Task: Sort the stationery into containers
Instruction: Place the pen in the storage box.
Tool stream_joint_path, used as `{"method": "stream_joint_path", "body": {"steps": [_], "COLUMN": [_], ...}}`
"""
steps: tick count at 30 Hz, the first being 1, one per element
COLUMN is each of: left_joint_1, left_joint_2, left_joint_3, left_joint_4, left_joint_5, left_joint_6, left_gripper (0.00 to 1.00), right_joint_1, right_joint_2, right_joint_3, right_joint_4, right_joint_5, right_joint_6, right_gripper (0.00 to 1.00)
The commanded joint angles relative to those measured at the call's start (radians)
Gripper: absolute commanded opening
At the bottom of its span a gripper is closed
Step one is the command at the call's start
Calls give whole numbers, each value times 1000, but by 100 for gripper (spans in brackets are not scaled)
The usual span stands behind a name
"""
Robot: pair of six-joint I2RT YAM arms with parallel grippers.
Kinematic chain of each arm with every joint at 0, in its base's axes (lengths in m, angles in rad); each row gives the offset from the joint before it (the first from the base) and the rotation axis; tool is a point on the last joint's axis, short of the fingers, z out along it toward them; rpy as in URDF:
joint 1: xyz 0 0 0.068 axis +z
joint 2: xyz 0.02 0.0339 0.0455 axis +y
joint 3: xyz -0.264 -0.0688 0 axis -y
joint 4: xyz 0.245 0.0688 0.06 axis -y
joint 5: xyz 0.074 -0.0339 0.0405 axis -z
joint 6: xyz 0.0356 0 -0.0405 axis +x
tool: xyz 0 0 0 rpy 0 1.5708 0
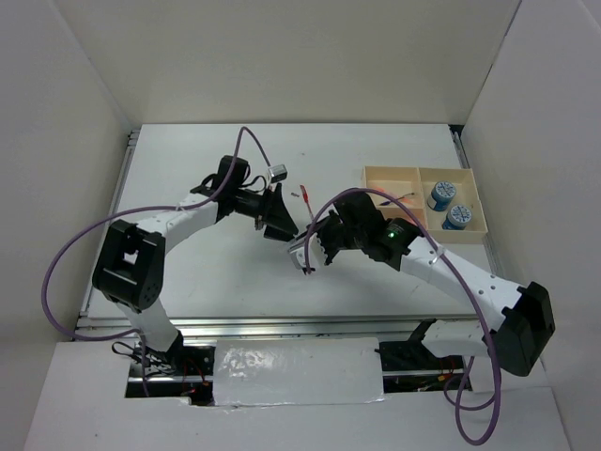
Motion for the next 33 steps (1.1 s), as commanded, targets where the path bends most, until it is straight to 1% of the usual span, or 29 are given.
{"method": "stream_joint_path", "body": {"steps": [1, 3, 4, 6, 7, 8, 9, 10, 11, 12, 13, 14, 16, 17, 18, 20, 21, 26, 30, 33], "left_joint_1": [48, 103, 153, 216, 281, 313, 357, 370, 373, 373, 373, 372, 347, 340, 323, 307, 295, 280, 280, 280], "left_joint_2": [-38, -33, -31, -31, -33, -34, -33, -19, -12, -2, 5, 5, -1, -5, -5, -7, -5, 10, 25, 28], "left_joint_3": [50, 90, 109, 164, 178, 197, 208, 227, 260, 271, 274, 258, 222, 196, 187, 164, 158, 168, 198, 213], "left_joint_4": [-59, -70, -70, -42, -27, 2, -7, -37, -79, -153, -174, -191, -179, -177, -176, -177, -168, -199, -252, -278], "left_joint_5": [-33, -42, -48, -87, -105, -148, -172, -192, -212, -241, -251, -260, -281, -285, -303, -312, -323, -369, -421, -459], "left_joint_6": [63, 65, 51, 8, -9, -23, -12, 17, 53, 116, 136, 158, 163, 172, 177, 180, 178, 201, 230, 259], "left_gripper": [94, 98, 99, 99, 99, 99, 99, 99, 99, 99, 99, 99, 99, 99, 99, 99, 99, 99, 99, 99], "right_joint_1": [-26, -41, -67, -101, -156, -185, -260, -302, -346, -385, -465, -506, -576, -637, -664, -725, -736, -765, -764, -761], "right_joint_2": [-50, -66, -76, -84, -81, -75, -51, -32, -11, 44, 80, 148, 219, 292, 320, 409, 436, 575, 664, 696], "right_joint_3": [-19, -33, -42, -50, -45, -39, -22, -5, 8, 25, 63, 87, 165, 189, 250, 306, 358, 475, 521, 532], "right_joint_4": [2, -13, -16, -33, -44, -67, -76, -99, -107, -108, -114, -115, -119, -121, -124, -136, -142, -147, -148, -139], "right_joint_5": [3, 5, 5, 11, 10, 10, 5, 5, 7, 13, 31, 36, 63, 69, 74, 73, 74, 83, 94, 96], "right_joint_6": [-25, -20, -17, -5, 0, 10, 16, 16, 13, 12, 12, 4, -2, 3, 6, 26, 33, 47, 46, 46], "right_gripper": [0, 0, 0, 0, 0, 0, 0, 0, 0, 0, 0, 0, 0, 0, 0, 0, 0, 1, 2, 2]}}
